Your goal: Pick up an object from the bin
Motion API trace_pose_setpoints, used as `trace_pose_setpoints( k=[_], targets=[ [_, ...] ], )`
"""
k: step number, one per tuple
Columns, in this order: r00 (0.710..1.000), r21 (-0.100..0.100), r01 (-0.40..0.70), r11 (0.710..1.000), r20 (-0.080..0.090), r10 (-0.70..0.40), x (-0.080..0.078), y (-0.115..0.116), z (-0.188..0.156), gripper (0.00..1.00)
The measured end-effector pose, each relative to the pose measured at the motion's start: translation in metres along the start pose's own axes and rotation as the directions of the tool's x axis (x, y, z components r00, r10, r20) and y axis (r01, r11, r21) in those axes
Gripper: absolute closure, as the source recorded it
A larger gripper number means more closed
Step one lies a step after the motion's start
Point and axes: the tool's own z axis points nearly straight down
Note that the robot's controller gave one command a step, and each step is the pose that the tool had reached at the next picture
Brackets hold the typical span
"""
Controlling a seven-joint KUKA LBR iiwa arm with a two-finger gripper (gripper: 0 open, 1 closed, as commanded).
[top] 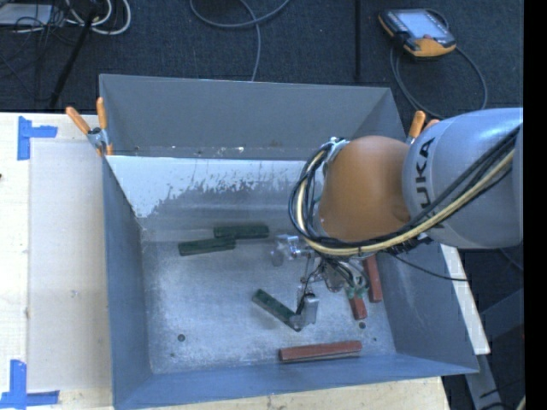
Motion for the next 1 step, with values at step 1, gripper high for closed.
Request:
trace_pose_setpoints(
  k=[1],
  targets=[
    [0.998, 0.000, -0.057, 0.998, -0.005, 0.057, -0.0004, 0.0151, 0.0359, 1.00]
  ],
)
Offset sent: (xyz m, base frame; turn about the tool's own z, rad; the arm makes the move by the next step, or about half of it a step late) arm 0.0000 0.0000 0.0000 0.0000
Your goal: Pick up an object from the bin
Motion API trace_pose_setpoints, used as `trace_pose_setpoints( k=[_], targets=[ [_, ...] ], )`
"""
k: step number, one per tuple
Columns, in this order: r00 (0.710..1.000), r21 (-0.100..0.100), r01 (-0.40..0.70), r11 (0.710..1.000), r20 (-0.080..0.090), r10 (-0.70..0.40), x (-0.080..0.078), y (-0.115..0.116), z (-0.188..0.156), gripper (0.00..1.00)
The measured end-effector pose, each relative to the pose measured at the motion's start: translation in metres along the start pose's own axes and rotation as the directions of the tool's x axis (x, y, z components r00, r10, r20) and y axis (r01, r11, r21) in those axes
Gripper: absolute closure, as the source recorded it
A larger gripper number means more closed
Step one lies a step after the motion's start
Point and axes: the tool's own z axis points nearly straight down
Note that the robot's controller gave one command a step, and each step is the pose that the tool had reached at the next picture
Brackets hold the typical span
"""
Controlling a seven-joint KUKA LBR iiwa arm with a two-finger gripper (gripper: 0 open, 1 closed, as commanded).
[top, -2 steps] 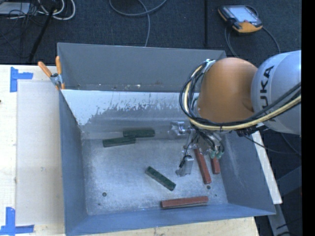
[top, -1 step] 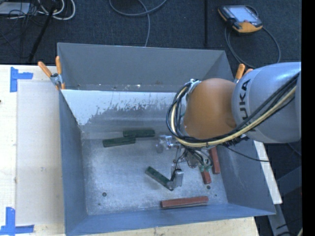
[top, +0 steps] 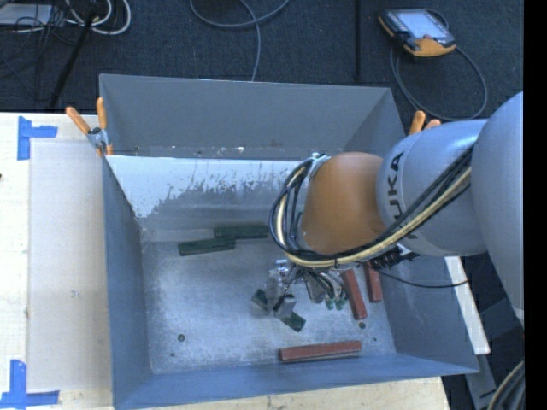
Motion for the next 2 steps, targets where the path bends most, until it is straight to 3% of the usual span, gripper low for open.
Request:
trace_pose_setpoints(
  k=[1, 2],
  targets=[
    [1.000, 0.000, -0.001, 1.000, 0.000, 0.001, 0.0000, -0.0001, 0.0000, 0.00],
    [1.000, 0.000, -0.001, 1.000, 0.000, 0.001, 0.0000, -0.0001, 0.0000, 0.00]
  ],
)
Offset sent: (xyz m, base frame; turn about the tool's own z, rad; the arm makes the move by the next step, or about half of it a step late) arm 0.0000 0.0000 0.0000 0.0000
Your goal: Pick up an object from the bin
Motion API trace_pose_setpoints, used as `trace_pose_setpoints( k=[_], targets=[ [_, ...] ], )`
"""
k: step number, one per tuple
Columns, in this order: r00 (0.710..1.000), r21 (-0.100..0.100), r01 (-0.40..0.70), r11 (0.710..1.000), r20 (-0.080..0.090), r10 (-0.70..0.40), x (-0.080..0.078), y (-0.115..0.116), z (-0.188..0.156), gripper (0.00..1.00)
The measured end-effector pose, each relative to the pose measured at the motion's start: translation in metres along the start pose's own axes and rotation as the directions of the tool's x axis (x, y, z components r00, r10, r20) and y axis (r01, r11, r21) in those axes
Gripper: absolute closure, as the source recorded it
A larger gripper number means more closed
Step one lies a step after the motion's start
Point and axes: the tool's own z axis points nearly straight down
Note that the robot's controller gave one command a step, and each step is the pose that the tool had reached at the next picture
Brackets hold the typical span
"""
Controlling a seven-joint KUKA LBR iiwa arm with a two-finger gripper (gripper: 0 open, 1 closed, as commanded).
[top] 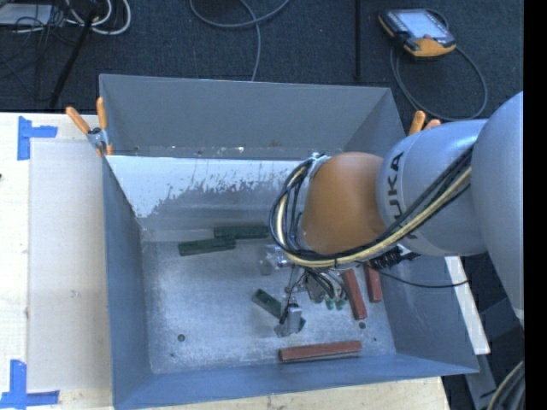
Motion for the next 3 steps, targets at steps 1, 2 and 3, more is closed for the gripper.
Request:
trace_pose_setpoints(
  k=[1, 2, 3],
  targets=[
    [1.000, 0.000, -0.018, 1.000, -0.001, 0.018, 0.019, -0.002, 0.031, 1.00],
    [1.000, 0.000, -0.019, 1.000, -0.001, 0.019, 0.019, -0.002, 0.031, 1.00],
    [0.998, -0.001, -0.057, 0.998, 0.008, 0.057, 0.018, 0.012, -0.142, 1.00]
  ],
)
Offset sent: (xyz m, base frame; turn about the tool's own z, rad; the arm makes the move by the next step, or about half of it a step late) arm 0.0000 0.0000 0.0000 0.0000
